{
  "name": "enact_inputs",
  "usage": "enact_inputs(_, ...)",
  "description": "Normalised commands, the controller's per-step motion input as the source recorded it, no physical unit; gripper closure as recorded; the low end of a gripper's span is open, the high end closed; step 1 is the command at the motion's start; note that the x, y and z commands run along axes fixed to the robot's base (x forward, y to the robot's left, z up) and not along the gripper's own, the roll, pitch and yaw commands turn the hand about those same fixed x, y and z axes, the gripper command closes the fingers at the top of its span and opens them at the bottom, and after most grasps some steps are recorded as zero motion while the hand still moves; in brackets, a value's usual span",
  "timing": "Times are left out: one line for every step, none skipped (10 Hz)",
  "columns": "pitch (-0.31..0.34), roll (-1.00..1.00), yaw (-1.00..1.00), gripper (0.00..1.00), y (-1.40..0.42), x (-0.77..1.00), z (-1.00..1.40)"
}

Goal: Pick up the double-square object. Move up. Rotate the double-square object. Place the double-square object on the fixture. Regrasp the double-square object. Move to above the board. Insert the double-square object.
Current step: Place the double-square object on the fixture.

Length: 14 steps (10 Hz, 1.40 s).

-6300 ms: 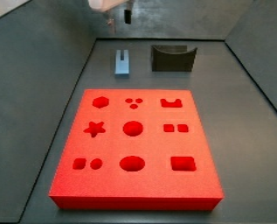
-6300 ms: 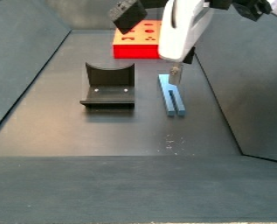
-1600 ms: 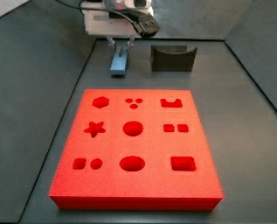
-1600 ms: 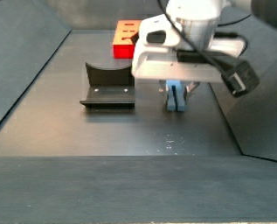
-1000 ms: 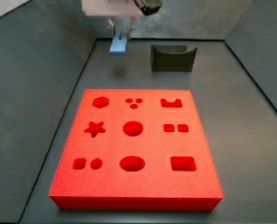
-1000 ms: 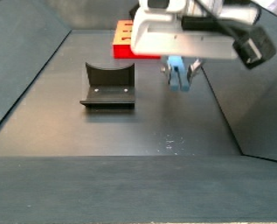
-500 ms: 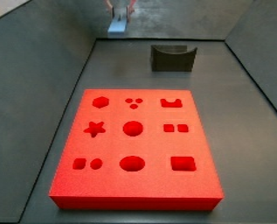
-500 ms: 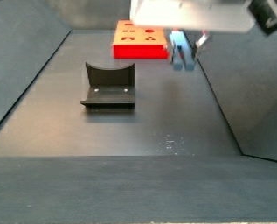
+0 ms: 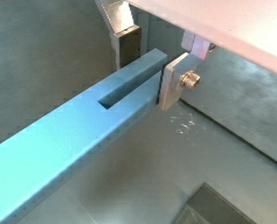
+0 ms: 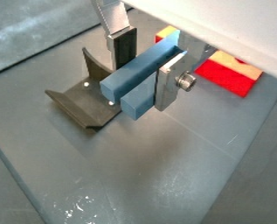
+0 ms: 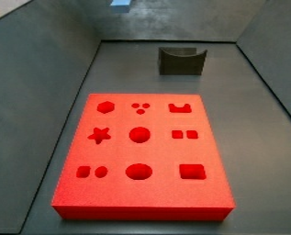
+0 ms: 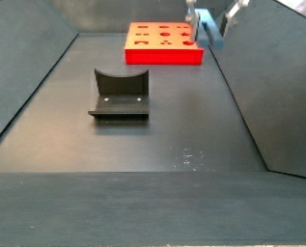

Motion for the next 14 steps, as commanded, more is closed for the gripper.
enact_inputs(-0.243,-0.17,0.08,1.00,-0.49,1.00,0.00)
enact_inputs(-0.219,-0.16,0.08,1.00,-0.45,1.00,0.00)
enact_inputs(-0.133,-0.16,0.05,1.00,-0.39,1.00,0.00)
enact_inputs(-0.077,-0.14,0.04,1.00,-0.36,1.00,0.00)
enact_inputs(-0.028,-0.10,0.04,1.00,-0.31,1.00,-0.01)
enact_inputs(-0.015,-0.09,0.03,1.00,-0.29,1.00,-0.01)
enact_inputs(0.005,-0.07,0.03,1.00,-0.25,1.00,-0.02)
enact_inputs(0.018,-0.07,0.03,1.00,-0.21,1.00,-0.02)
enact_inputs(0.036,-0.06,0.03,1.00,-0.16,1.00,-0.02)
enact_inputs(0.051,-0.05,0.03,1.00,-0.14,1.00,-0.02)
enact_inputs(0.070,-0.04,0.03,1.00,-0.11,1.00,-0.01)
enact_inputs(0.079,-0.03,0.03,1.00,-0.10,1.00,-0.01)
enact_inputs(0.098,-0.02,0.03,1.00,-0.07,0.94,-0.01)
enact_inputs(0.107,-0.02,0.03,1.00,-0.05,0.87,-0.01)
